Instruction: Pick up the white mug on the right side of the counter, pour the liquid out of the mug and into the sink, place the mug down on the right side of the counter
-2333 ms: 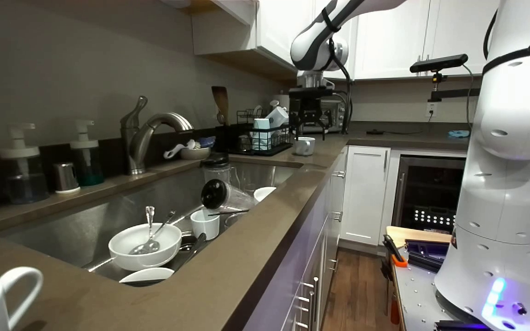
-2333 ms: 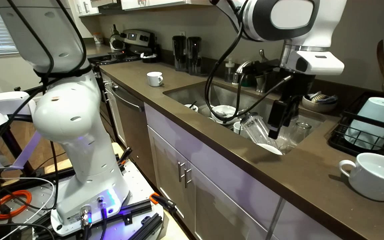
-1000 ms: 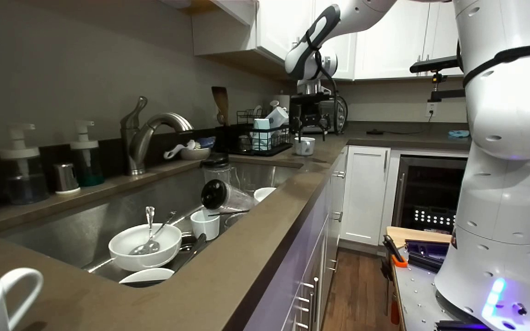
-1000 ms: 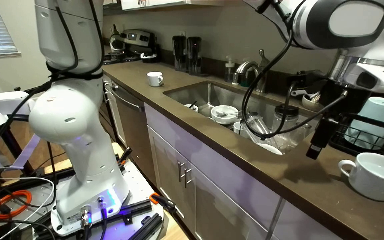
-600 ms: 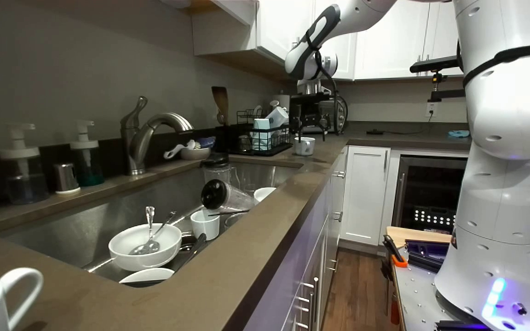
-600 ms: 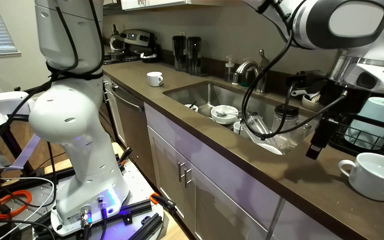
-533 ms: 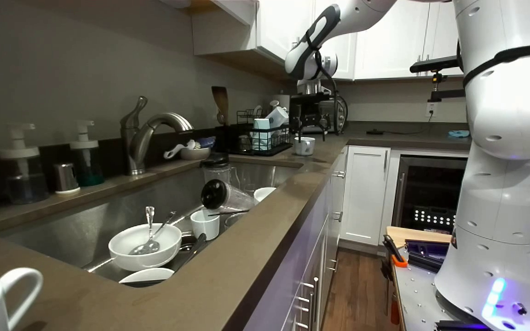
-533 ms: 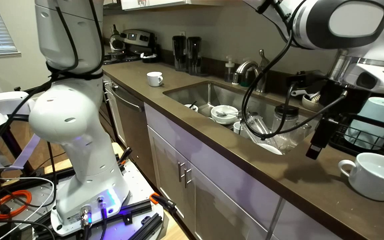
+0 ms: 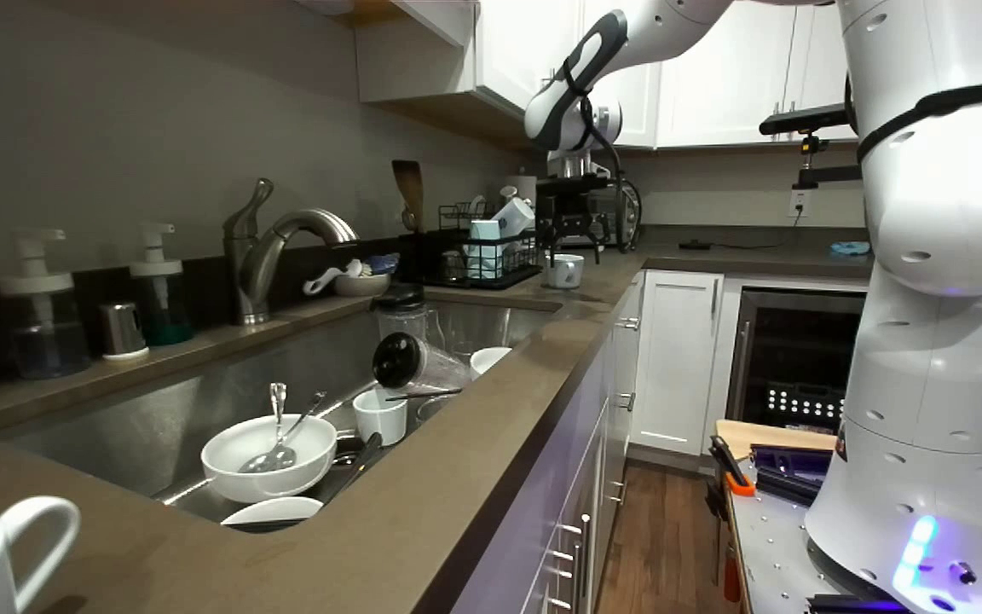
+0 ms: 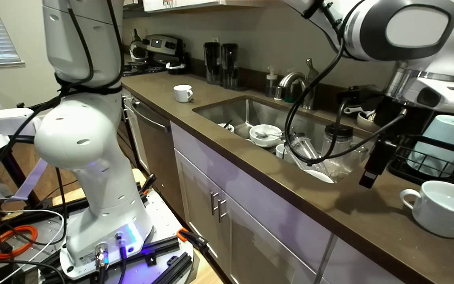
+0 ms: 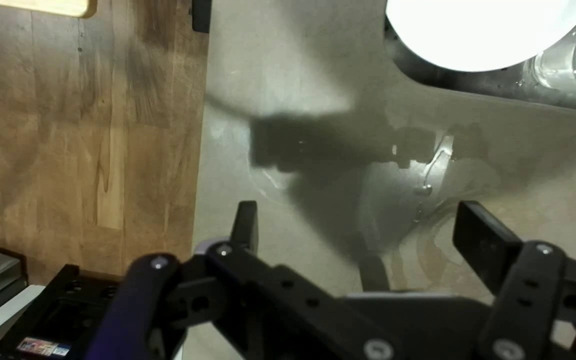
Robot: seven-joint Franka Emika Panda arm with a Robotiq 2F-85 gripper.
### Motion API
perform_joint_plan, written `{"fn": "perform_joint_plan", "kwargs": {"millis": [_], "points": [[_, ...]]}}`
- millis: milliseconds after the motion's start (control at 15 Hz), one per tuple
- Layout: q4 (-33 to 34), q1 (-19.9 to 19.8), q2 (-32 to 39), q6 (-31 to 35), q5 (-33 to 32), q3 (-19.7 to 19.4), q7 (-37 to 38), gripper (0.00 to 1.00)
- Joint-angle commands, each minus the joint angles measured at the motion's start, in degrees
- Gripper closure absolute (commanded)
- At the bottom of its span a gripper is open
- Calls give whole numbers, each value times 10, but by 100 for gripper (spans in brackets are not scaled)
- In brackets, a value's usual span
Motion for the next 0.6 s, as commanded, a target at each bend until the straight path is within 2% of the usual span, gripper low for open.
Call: {"fn": "perform_joint_plan", "kwargs": {"millis": [0,533], "points": [[0,-8,3,5,12,-4,-14,0],[13,-38,20,-8,60,-7,-67,0]]}}
